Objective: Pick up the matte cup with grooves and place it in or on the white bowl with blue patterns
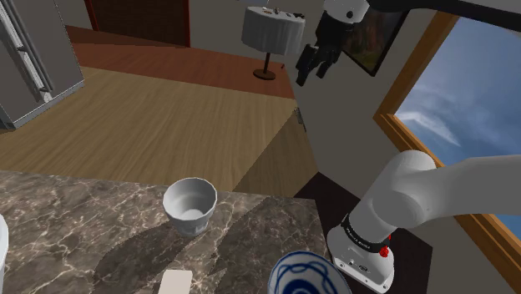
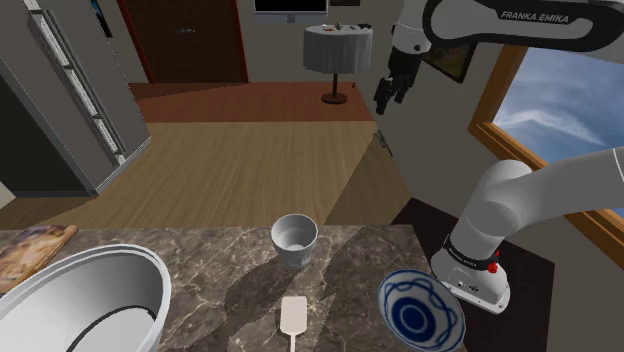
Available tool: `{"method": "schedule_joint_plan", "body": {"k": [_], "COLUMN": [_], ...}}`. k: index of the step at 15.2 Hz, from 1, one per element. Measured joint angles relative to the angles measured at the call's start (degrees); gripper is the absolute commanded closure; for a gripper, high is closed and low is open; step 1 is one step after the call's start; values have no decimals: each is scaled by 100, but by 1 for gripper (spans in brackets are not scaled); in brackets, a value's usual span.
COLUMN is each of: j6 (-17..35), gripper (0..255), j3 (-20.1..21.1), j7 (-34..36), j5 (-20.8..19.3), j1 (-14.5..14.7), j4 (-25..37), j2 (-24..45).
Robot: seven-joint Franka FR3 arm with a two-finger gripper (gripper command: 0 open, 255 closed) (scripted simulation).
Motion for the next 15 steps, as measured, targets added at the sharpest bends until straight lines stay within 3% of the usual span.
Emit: {"method": "schedule_joint_plan", "body": {"k": [4,15], "j6": [214,1679], "gripper": [0,0], "j3": [152,937], "j7": [184,1004], "j5": [188,1156], "j1": [103,676], "j4": [-255,-1219], "j2": [-19,473]}}
